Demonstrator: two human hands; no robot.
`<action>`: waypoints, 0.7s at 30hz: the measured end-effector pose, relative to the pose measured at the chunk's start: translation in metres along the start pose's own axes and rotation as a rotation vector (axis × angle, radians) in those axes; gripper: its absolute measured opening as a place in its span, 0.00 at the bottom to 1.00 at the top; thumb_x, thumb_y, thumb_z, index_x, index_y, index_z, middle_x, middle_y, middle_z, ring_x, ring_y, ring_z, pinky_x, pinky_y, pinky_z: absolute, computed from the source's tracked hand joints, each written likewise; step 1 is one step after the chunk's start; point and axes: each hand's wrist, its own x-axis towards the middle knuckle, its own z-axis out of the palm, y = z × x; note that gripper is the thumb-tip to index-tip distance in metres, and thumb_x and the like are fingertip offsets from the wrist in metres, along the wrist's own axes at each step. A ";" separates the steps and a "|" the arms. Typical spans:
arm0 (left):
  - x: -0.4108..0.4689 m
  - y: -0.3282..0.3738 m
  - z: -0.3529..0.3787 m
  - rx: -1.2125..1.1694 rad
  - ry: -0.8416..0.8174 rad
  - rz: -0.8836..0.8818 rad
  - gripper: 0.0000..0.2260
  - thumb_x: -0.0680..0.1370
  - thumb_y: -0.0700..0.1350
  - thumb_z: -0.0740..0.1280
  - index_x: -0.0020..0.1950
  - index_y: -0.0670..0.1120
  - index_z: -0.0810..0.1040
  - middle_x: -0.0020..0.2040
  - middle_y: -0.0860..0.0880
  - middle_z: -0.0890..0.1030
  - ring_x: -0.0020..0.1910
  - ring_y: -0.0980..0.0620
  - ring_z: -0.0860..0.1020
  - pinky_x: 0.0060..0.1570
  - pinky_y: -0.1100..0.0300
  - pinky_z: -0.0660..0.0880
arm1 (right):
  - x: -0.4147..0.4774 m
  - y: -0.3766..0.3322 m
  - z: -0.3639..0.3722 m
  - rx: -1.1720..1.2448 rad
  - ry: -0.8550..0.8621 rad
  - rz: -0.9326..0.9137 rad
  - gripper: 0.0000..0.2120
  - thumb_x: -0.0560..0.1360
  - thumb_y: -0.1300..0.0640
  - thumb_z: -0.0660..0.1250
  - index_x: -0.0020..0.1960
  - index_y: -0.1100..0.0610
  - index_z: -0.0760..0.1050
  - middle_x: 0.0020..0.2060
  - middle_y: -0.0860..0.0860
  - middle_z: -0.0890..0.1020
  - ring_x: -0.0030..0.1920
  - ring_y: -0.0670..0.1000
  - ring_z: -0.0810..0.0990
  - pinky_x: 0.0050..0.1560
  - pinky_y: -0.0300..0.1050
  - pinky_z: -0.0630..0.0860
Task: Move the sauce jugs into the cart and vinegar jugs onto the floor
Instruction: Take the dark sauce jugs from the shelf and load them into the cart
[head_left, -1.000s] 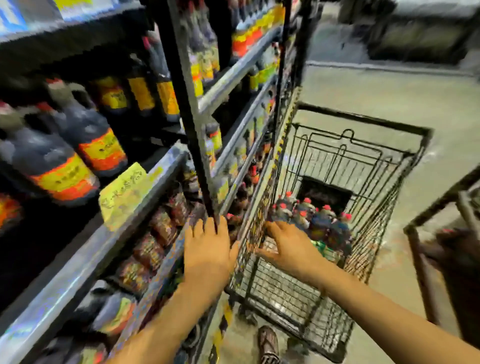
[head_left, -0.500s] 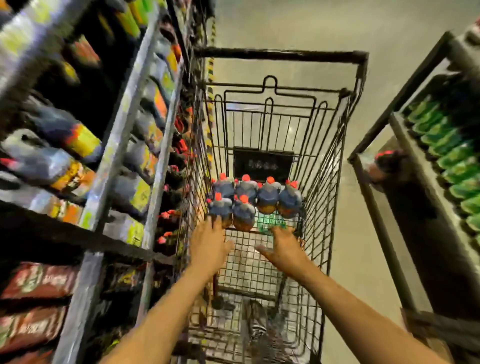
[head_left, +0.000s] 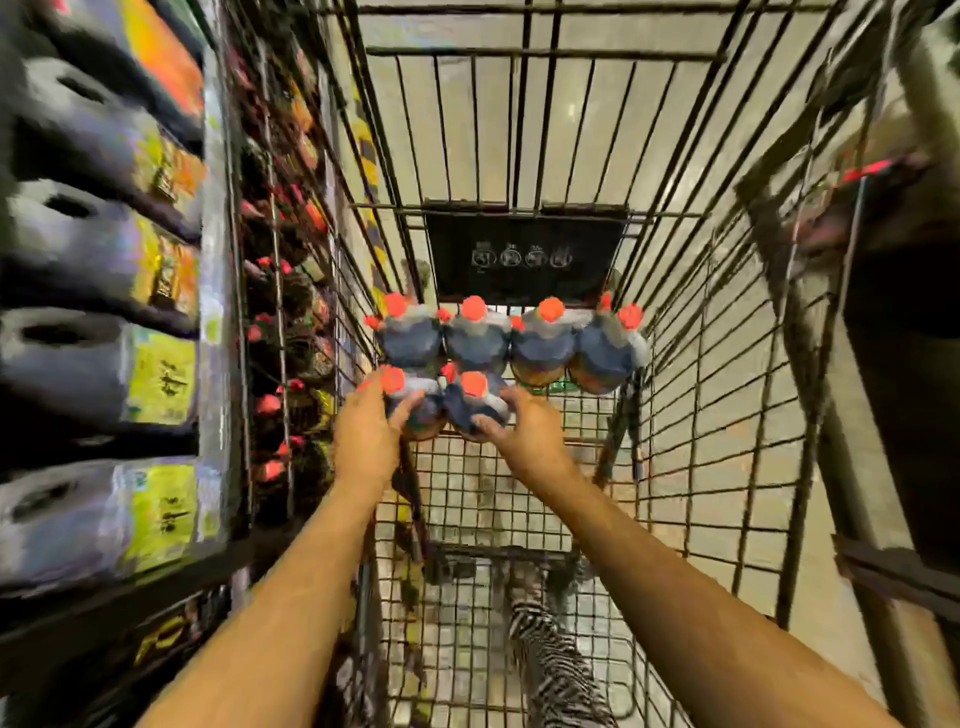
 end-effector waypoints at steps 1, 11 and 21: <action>0.002 0.001 0.002 -0.037 0.030 0.011 0.13 0.75 0.46 0.70 0.57 0.43 0.76 0.49 0.46 0.80 0.47 0.48 0.76 0.42 0.64 0.65 | 0.003 0.003 0.005 0.032 0.031 -0.005 0.15 0.72 0.54 0.71 0.52 0.64 0.76 0.46 0.59 0.82 0.48 0.57 0.78 0.42 0.44 0.67; 0.007 -0.006 0.012 -0.042 0.081 0.024 0.19 0.72 0.58 0.67 0.50 0.43 0.81 0.45 0.44 0.83 0.46 0.43 0.79 0.46 0.49 0.75 | 0.004 -0.003 0.016 0.399 0.147 0.058 0.20 0.69 0.61 0.75 0.31 0.52 0.64 0.27 0.44 0.68 0.27 0.41 0.66 0.30 0.33 0.64; -0.090 0.039 -0.055 -0.081 0.323 0.032 0.13 0.70 0.47 0.75 0.49 0.41 0.82 0.44 0.42 0.83 0.44 0.43 0.79 0.44 0.62 0.66 | -0.085 -0.008 -0.036 0.372 0.053 0.061 0.22 0.60 0.53 0.80 0.39 0.63 0.70 0.35 0.56 0.81 0.35 0.48 0.75 0.39 0.43 0.77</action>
